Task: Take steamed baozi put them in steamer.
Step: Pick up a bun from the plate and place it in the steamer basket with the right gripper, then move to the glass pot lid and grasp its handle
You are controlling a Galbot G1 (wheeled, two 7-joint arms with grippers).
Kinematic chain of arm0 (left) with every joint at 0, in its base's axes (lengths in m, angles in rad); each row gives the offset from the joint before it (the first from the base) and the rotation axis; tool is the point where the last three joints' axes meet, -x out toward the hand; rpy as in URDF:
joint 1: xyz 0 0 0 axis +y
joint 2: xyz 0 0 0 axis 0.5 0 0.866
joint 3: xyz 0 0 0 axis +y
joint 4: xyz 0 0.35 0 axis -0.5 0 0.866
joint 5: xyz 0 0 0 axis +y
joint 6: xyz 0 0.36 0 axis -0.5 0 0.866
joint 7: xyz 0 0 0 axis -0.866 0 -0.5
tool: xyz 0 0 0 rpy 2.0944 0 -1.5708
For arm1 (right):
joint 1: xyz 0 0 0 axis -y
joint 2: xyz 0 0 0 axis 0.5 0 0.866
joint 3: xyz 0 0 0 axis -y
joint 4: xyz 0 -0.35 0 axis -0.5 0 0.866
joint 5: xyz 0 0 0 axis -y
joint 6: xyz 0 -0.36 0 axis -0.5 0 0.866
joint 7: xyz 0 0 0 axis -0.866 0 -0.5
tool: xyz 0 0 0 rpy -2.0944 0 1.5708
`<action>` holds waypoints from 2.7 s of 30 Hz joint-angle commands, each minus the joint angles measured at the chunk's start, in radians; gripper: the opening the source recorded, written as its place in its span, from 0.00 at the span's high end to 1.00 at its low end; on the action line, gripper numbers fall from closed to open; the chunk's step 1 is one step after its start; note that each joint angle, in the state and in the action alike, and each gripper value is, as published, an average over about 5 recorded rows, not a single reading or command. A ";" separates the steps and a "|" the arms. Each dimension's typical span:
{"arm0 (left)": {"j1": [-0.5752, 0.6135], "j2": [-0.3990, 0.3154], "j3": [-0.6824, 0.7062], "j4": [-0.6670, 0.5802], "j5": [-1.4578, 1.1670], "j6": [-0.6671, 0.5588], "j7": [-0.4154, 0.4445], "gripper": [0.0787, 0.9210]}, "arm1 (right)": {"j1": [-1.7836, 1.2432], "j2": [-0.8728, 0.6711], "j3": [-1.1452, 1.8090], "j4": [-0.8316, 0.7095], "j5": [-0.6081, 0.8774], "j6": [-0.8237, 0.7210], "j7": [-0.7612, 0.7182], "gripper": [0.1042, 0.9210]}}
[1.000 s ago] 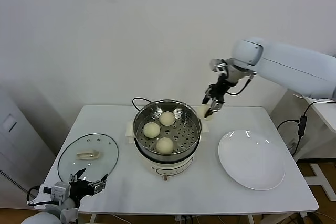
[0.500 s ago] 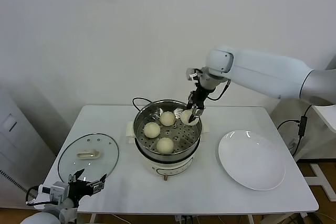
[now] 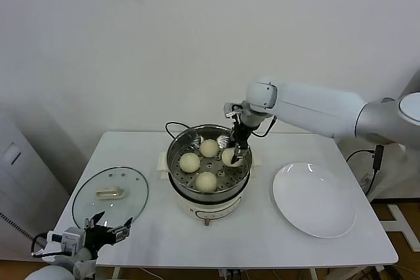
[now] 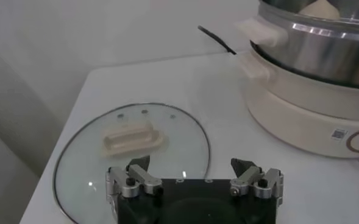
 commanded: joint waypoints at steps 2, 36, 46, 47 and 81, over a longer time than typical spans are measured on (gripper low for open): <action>0.002 -0.002 -0.001 0.000 0.001 0.000 0.000 0.12 | -0.043 0.007 0.020 0.000 -0.028 -0.006 0.020 0.42; -0.081 -0.017 -0.043 0.010 0.021 0.001 -0.011 0.12 | -1.034 -0.599 1.321 0.269 0.331 0.475 0.932 0.12; -0.070 0.005 -0.054 0.042 0.438 -0.087 0.070 0.12 | -1.473 -0.360 1.784 0.351 0.092 0.452 0.982 0.12; -0.060 0.010 -0.055 0.046 0.507 -0.108 0.084 0.12 | -1.509 -0.331 1.827 0.359 0.067 0.445 0.984 0.12; -0.132 -0.101 -0.006 0.445 1.739 -0.568 0.062 0.12 | -1.764 -0.020 2.147 0.369 -0.208 0.440 0.882 0.12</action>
